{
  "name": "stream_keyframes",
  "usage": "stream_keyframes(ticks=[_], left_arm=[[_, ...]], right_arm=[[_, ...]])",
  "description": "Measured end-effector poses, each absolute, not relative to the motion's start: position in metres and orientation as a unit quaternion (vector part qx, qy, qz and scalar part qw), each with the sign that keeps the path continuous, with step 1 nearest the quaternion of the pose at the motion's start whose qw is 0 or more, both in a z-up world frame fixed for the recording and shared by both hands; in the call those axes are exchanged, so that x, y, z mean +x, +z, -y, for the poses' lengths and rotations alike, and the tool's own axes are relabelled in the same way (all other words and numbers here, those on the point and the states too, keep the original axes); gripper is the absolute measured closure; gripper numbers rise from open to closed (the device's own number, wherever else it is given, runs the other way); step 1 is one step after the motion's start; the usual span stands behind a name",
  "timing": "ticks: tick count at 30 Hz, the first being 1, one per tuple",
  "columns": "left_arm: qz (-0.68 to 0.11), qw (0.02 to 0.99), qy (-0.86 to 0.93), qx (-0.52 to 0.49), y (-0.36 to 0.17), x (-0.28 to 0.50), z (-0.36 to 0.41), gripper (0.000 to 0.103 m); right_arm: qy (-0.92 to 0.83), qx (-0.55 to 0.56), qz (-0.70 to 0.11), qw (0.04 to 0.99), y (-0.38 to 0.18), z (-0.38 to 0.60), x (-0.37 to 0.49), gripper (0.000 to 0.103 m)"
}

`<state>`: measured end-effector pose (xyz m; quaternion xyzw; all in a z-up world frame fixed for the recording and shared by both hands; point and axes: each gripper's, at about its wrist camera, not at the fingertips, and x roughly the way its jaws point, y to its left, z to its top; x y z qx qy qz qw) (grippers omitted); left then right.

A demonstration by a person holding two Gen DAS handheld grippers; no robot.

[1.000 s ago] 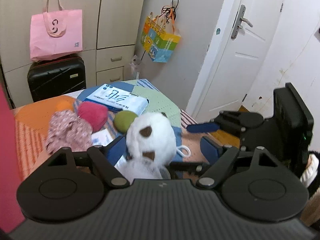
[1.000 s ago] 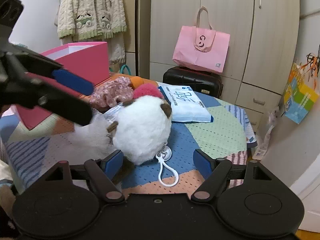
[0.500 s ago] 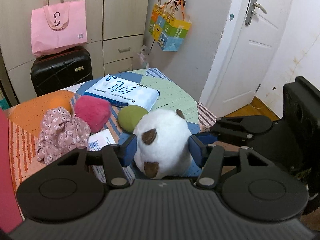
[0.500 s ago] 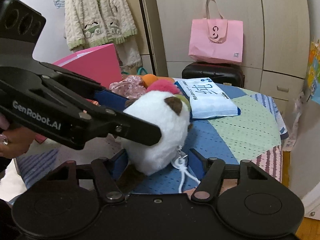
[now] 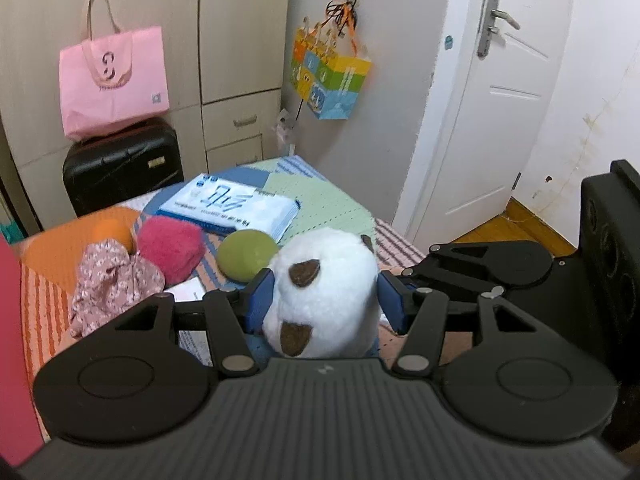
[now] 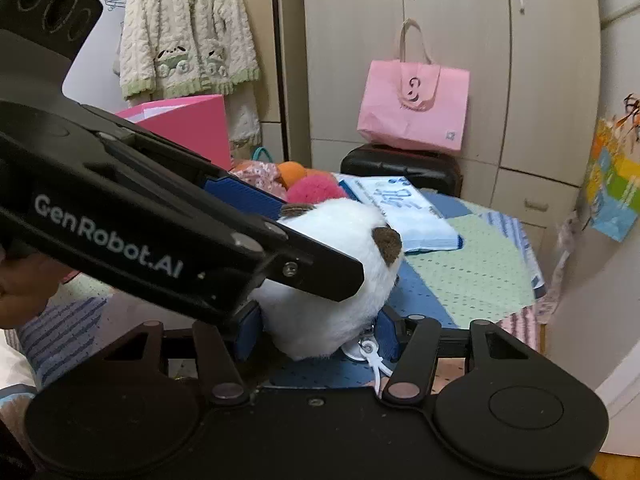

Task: Organize soft objects
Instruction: 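Close the left gripper on the white fluffy plush with brown ears, then lift the white plush with the left gripper and carry it over the box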

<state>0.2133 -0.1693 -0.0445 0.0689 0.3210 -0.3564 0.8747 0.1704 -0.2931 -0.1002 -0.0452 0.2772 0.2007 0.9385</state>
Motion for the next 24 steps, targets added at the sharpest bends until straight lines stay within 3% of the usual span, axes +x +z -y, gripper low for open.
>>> stream_keyframes(ticks=[24], left_arm=[[-0.286, 0.874, -0.386, 0.071, 0.007, 0.14, 0.166, 0.048]], right_arm=[[0.126, -0.126, -0.223, 0.958, -0.041, 0.284, 0.092, 0.041]])
